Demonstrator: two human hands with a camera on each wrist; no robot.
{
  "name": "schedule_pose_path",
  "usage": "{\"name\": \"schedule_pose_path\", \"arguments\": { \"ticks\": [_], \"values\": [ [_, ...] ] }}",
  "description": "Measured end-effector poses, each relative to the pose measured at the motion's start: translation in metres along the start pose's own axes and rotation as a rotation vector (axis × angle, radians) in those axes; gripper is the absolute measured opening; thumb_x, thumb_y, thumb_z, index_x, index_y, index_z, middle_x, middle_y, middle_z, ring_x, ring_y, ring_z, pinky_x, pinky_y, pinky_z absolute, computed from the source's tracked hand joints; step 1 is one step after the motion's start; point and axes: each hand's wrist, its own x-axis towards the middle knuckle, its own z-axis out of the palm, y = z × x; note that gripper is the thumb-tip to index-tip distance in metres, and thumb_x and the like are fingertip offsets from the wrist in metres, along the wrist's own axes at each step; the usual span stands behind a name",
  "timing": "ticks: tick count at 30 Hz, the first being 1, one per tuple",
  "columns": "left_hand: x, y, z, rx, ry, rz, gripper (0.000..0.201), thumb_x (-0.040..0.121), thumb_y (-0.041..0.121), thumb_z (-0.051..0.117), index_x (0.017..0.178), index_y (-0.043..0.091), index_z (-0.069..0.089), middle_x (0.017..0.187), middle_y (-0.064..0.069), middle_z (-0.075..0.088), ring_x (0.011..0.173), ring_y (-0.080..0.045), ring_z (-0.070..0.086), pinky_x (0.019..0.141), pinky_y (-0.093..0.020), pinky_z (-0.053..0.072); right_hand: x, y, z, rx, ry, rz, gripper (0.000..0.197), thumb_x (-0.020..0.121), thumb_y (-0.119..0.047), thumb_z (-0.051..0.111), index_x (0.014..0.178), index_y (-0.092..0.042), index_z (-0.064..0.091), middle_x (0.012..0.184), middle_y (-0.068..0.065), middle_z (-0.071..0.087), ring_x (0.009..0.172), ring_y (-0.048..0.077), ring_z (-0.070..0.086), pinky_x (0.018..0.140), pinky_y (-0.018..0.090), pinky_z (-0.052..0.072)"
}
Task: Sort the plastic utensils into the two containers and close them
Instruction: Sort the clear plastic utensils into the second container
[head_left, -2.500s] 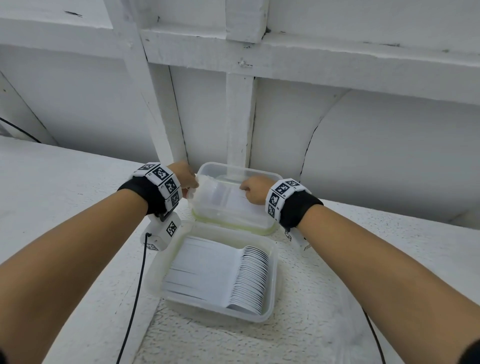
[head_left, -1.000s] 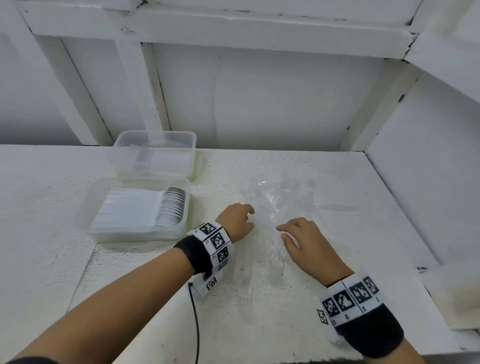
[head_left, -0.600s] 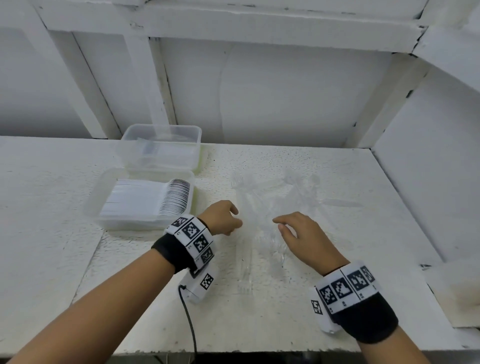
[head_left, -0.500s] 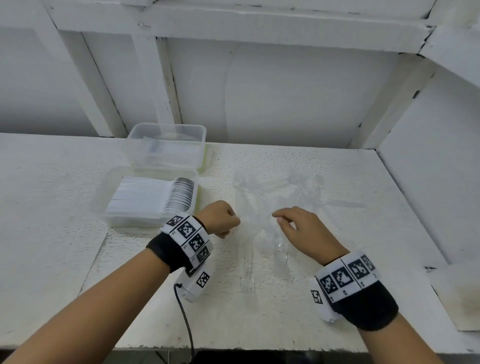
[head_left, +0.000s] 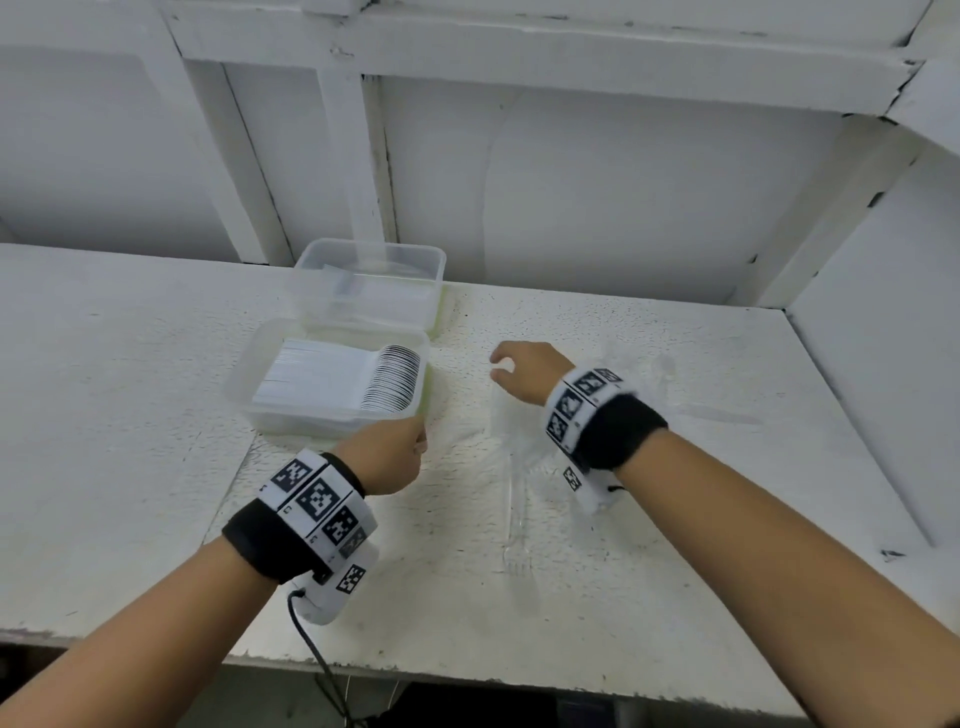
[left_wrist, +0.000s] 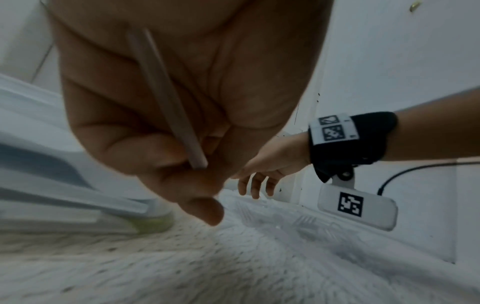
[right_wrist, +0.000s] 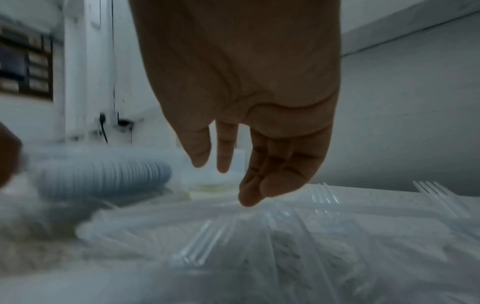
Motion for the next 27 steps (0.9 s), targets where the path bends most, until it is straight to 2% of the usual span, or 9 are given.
{"name": "schedule_pose_path", "arguments": {
  "ticks": [2,6,12,15,16,18,21,25,27],
  "values": [
    [-0.004,-0.008,0.003,-0.013,0.013,-0.024,0.025,0.099,0.015,0.031,0.115,0.008,0.050,0.101,-0.004,0.057,0.092,-0.020,0.054,0.072,-0.024,0.039,0.013,-0.006,0.006,-0.083,-0.076,-0.013,0.039,0.097,-0.034,0.044,0.131,-0.015,0.050,0.133,0.005,0.053,0.119,0.024,0.051,0.097,0.032,0.040],
    [-0.010,-0.019,0.007,-0.081,0.019,-0.057,0.031,0.097,0.010,0.031,0.123,0.012,0.047,0.116,-0.006,0.059,0.107,-0.024,0.055,0.078,-0.025,0.038,0.025,-0.009,0.019,-0.244,-0.145,0.051,0.031,0.092,-0.025,0.053,0.110,-0.002,0.062,0.115,0.012,0.064,0.105,0.027,0.060,0.086,0.031,0.047],
    [-0.012,-0.019,0.014,-0.217,-0.053,-0.056,0.019,0.090,0.007,0.037,0.107,0.015,0.037,0.106,-0.014,0.063,0.089,-0.028,0.060,0.073,-0.032,0.046,0.013,0.001,0.014,0.155,-0.084,0.192,0.008,0.089,-0.004,0.051,0.082,-0.006,0.054,0.086,0.014,0.065,0.077,0.025,0.065,0.076,0.033,0.055],
    [-0.009,-0.011,0.014,-0.269,-0.017,-0.039,0.019,0.091,0.007,0.036,0.108,0.014,0.038,0.106,-0.011,0.062,0.082,-0.023,0.054,0.069,-0.030,0.042,0.000,0.009,0.009,0.254,-0.024,0.165,0.009,0.092,-0.011,0.051,0.097,-0.007,0.057,0.097,0.011,0.062,0.071,0.023,0.062,0.063,0.025,0.051],
    [-0.007,-0.008,0.014,-0.284,-0.008,-0.034,0.020,0.092,0.007,0.035,0.110,0.013,0.039,0.106,-0.009,0.061,0.081,-0.021,0.051,0.067,-0.029,0.040,-0.003,0.010,0.009,0.198,-0.037,0.134,0.020,0.095,-0.017,0.049,0.111,-0.009,0.057,0.107,0.010,0.060,0.077,0.022,0.061,0.063,0.022,0.048],
    [-0.004,-0.002,0.014,-0.295,0.007,-0.031,0.023,0.093,0.008,0.035,0.114,0.010,0.041,0.109,-0.009,0.058,0.084,-0.018,0.048,0.069,-0.027,0.038,-0.006,0.011,0.010,0.022,-0.107,0.074,0.036,0.097,-0.026,0.044,0.130,-0.014,0.050,0.132,0.005,0.053,0.103,0.024,0.058,0.081,0.024,0.046],
    [-0.001,0.001,0.016,-0.300,0.027,-0.025,0.018,0.092,0.009,0.036,0.110,0.012,0.041,0.111,-0.010,0.058,0.087,-0.019,0.047,0.074,-0.027,0.037,-0.007,0.010,0.014,-0.124,-0.131,0.021,0.036,0.094,-0.029,0.052,0.126,-0.013,0.052,0.134,0.005,0.051,0.119,0.022,0.050,0.093,0.027,0.039],
    [0.001,0.001,0.019,-0.306,0.037,-0.019,0.015,0.092,0.011,0.038,0.107,0.014,0.041,0.099,-0.005,0.057,0.080,-0.018,0.048,0.071,-0.027,0.038,-0.005,0.008,0.017,-0.135,-0.122,0.042,0.024,0.090,-0.017,0.057,0.110,-0.004,0.059,0.116,0.013,0.061,0.106,0.027,0.057,0.071,0.025,0.043],
    [0.001,0.000,0.019,-0.326,0.050,-0.014,0.013,0.092,0.011,0.038,0.104,0.015,0.041,0.089,-0.002,0.059,0.071,-0.014,0.049,0.068,-0.027,0.039,-0.006,0.005,0.019,-0.102,-0.108,0.078,0.007,0.088,-0.012,0.056,0.088,-0.005,0.056,0.088,0.010,0.058,0.084,0.024,0.056,0.053,0.019,0.032]
  ]
}}
